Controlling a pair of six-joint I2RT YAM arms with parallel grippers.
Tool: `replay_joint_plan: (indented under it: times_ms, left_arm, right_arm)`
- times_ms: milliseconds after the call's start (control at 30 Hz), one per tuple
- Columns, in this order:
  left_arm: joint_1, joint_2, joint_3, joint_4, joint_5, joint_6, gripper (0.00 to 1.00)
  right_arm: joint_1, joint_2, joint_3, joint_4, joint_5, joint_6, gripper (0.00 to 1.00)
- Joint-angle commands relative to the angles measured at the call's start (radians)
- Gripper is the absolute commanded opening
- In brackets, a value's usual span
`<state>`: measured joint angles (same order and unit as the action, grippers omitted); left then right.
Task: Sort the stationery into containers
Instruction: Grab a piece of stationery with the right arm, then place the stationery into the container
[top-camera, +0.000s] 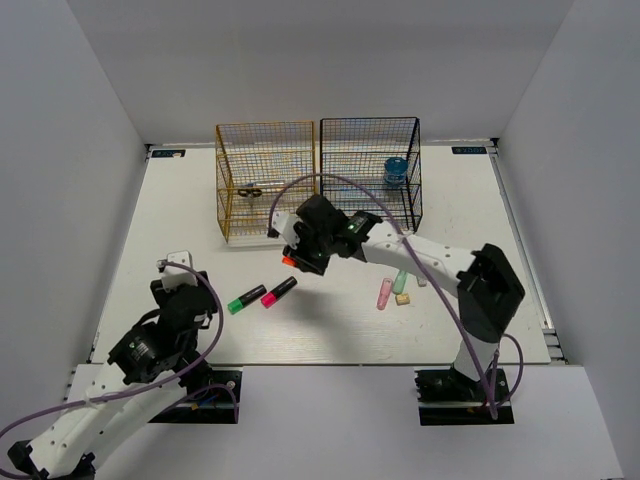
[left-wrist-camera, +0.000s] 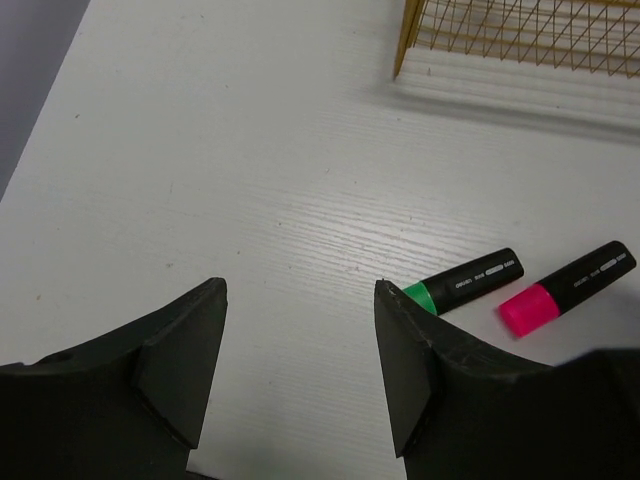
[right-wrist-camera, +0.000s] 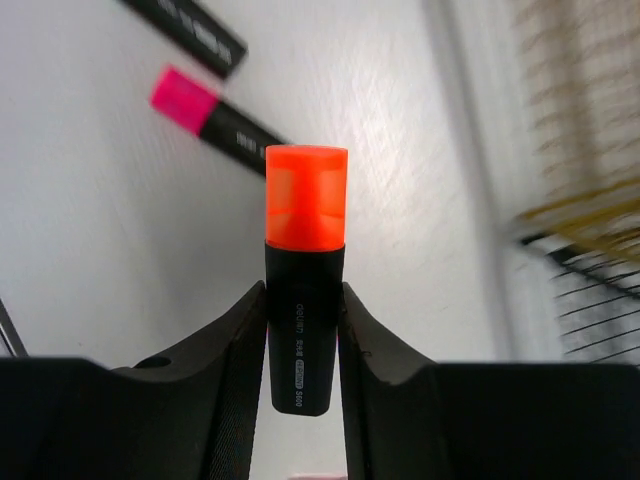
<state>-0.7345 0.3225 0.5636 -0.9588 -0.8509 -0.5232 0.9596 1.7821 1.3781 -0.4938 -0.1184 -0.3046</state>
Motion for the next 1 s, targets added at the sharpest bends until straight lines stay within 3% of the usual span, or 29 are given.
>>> replay_joint_plan:
  times_ms: [0, 233, 433, 700, 967]
  left_arm:
    - [0.001, 0.035, 0.001, 0.018, 0.032, 0.015, 0.71]
    - [0.003, 0.061, -0.004, 0.026, 0.053, 0.019, 0.71]
    - [0.001, 0.108, -0.005, 0.043, 0.092, 0.045, 0.71]
    - [0.001, 0.155, -0.001, 0.048, 0.11, 0.058, 0.72]
    - [0.0, 0.148, -0.005, 0.052, 0.113, 0.061, 0.73]
  right_arm:
    - [-0.002, -0.076, 0.122, -0.034, -0.075, -0.192, 0.0]
    - [-0.002, 0.022, 0.32, -0.08, 0.043, -0.436, 0.0]
    - [-0.004, 0.118, 0.413, -0.003, 0.158, -0.673, 0.0]
    - [-0.004, 0.267, 0.541, 0.076, 0.252, -0.804, 0.0]
    - [-0.005, 0.333, 0.602, 0.066, 0.278, -0.821, 0.0]
